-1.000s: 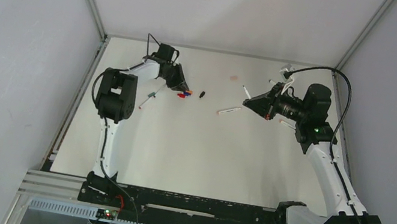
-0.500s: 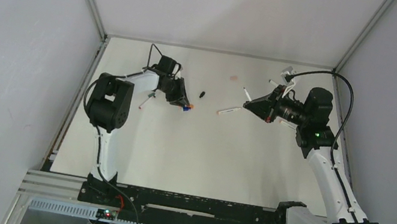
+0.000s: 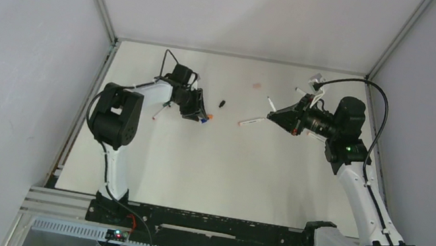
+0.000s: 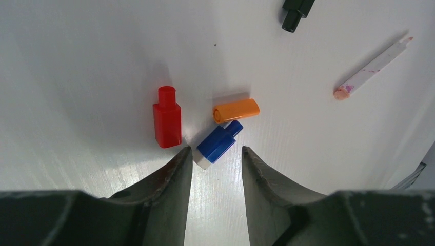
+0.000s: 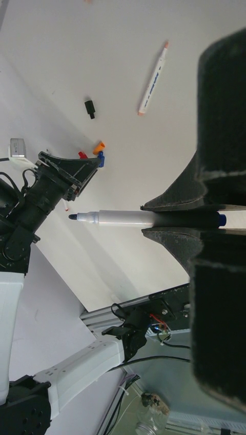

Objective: Insert the pens into the pen caps
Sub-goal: Pick up the pen cap from the center of the board.

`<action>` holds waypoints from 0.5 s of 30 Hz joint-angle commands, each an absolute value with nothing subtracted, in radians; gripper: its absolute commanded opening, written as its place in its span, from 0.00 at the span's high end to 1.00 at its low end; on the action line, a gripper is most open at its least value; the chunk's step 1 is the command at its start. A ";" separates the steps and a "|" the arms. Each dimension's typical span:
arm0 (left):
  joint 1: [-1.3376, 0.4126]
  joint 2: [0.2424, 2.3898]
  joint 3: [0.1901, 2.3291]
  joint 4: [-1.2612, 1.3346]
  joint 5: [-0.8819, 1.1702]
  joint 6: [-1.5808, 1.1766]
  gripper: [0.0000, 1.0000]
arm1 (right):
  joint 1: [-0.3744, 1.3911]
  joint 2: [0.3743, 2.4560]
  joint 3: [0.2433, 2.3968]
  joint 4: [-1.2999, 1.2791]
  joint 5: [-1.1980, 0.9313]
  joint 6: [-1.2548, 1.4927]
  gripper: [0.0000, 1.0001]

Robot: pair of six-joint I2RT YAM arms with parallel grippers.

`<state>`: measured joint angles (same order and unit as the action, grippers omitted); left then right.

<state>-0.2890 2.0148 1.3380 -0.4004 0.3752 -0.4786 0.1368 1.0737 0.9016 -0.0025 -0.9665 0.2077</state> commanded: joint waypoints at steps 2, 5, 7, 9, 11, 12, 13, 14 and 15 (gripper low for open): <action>-0.311 2.004 1.326 -0.428 0.302 -0.409 0.55 | 0.127 1.057 0.899 0.034 -0.968 0.216 1.00; -0.335 2.023 1.355 -0.457 0.246 -0.371 0.56 | 0.128 1.058 0.899 0.034 -0.969 0.214 1.00; -0.350 2.028 1.367 -0.473 0.210 -0.348 0.58 | 0.127 1.058 0.898 0.032 -0.969 0.213 1.00; -0.365 2.032 1.374 -0.488 0.173 -0.325 0.60 | 0.127 1.059 0.899 0.031 -0.969 0.211 1.00; -0.382 2.032 1.380 -0.504 0.135 -0.301 0.61 | 0.127 1.061 0.899 0.031 -0.969 0.210 1.00; -0.390 2.032 1.383 -0.511 0.114 -0.289 0.62 | 0.127 1.061 0.899 0.031 -0.969 0.209 1.00; -0.396 2.032 1.388 -0.519 0.096 -0.279 0.63 | 0.127 1.063 0.899 0.032 -0.968 0.210 1.00; -0.404 2.033 1.394 -0.525 0.076 -0.270 0.64 | 0.127 1.064 0.899 0.033 -0.969 0.210 1.00; -0.410 2.033 1.398 -0.528 0.059 -0.260 0.64 | 0.126 1.064 0.899 0.033 -0.971 0.210 1.00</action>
